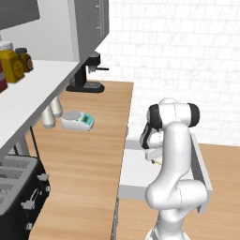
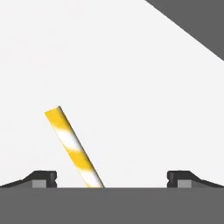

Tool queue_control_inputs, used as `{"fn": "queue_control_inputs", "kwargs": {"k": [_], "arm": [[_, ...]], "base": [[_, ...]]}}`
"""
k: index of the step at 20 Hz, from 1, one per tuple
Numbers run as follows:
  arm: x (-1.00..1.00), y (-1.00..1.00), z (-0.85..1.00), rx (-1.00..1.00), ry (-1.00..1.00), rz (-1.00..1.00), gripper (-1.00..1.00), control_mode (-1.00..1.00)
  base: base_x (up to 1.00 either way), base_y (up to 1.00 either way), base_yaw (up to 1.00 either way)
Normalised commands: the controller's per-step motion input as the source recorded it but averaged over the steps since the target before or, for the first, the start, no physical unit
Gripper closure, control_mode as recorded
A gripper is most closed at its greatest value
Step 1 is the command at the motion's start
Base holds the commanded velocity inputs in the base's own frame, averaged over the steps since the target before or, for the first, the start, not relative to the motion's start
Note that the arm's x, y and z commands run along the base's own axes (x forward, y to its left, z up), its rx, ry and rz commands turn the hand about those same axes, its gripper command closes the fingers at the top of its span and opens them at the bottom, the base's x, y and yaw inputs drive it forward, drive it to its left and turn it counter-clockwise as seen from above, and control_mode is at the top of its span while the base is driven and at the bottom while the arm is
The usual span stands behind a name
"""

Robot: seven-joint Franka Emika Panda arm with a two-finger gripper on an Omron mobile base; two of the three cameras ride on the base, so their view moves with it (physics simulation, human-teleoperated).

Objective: Take a straw from the drawer in front and place it inside the glass cup on the dining counter.

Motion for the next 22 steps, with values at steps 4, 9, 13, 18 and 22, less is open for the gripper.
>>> {"fn": "queue_control_inputs", "kwargs": {"k": [4, 9, 13, 18, 22], "arm": [[-0.22, 0.00, -0.13, 0.02, 0.05, 0.05, -1.00, -1.00], [-0.08, 0.00, -0.23, 0.02, 0.04, 0.07, -1.00, -1.00], [-0.01, 0.00, -0.33, 0.02, 0.03, 0.07, 1.00, -1.00], [0.00, -0.07, -0.27, 0.06, 0.00, 0.07, 1.00, -1.00], [0.00, -0.16, -0.10, 0.05, 0.00, 0.03, 1.00, -1.00]], "base": [[0.00, 0.00, 0.00], [0.00, 0.00, 0.00], [0.00, 0.00, 0.00], [0.00, 0.00, 0.00], [0.00, 0.00, 0.00]]}}
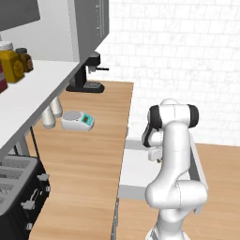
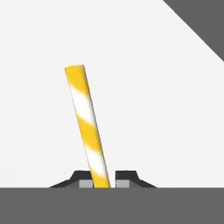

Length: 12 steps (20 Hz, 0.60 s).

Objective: Take a straw from the drawer in front and place it inside the glass cup on the dining counter.

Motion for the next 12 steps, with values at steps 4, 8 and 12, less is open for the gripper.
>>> {"fn": "queue_control_inputs", "kwargs": {"k": [4, 8, 12], "arm": [[-0.03, -0.11, 0.07, 0.05, 0.00, 0.00, 1.00, -1.00], [-0.46, 0.01, 0.86, 0.08, -0.07, 0.00, 1.00, -1.00], [-0.54, 0.19, 1.00, 0.07, -0.08, 0.00, 1.00, -1.00]], "base": [[0.00, 0.00, 0.00], [0.00, 0.00, 0.00], [0.00, 0.00, 0.00]]}}
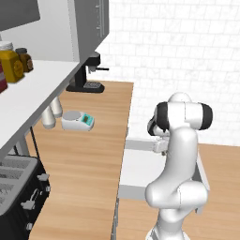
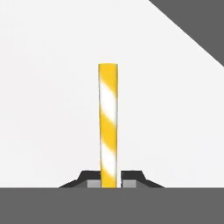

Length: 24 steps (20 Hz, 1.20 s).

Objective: Take a straw from the drawer in front and place it inside the glass cup on the dining counter.

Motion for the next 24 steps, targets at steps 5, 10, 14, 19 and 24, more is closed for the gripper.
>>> {"fn": "queue_control_inputs", "kwargs": {"k": [5, 10, 14, 19, 24], "arm": [[-0.25, 0.35, 1.00, 0.04, -0.01, 0.00, 1.00, -1.00], [0.00, 0.45, 1.00, 0.00, 0.00, 0.00, 1.00, -1.00], [0.00, 0.38, 1.00, 0.00, 0.07, 0.00, 1.00, -1.00], [-0.05, 0.19, 1.00, 0.01, 0.21, -0.01, 1.00, -1.00], [-0.36, 0.06, 1.00, 0.04, 0.24, -0.01, 1.00, -1.00]], "base": [[0.00, 0.00, 0.00], [0.00, 0.00, 0.00], [0.00, 0.00, 0.00], [0.00, 0.00, 0.00], [0.00, 0.00, 0.00]]}}
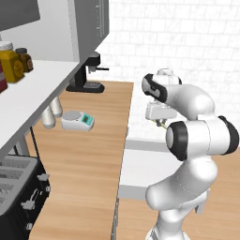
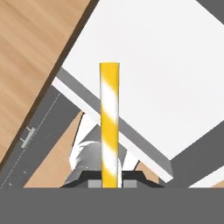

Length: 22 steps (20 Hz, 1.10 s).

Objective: Take a straw from the drawer in front and place it inside the glass cup on the dining counter.

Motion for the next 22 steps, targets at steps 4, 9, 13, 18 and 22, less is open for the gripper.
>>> {"fn": "queue_control_inputs", "kwargs": {"k": [4, 9, 13, 18, 22], "arm": [[-0.42, 0.00, 0.90, 0.03, 0.16, -0.01, 1.00, -1.00], [-0.48, 0.00, 0.45, 0.02, 0.06, 0.00, 1.00, -1.00], [-0.19, 0.00, 0.07, 0.00, 0.00, 0.00, 1.00, 1.00], [0.00, 0.00, 0.00, 0.00, 0.00, 0.00, 1.00, 1.00], [0.00, 0.00, 0.00, 0.00, 0.00, 0.00, 1.00, 1.00]], "base": [[0.00, 0.00, 0.00], [0.00, 0.00, 0.00], [-0.75, -0.02, -0.01], [-1.00, -0.30, -0.13], [-0.58, -0.51, -0.27]]}}
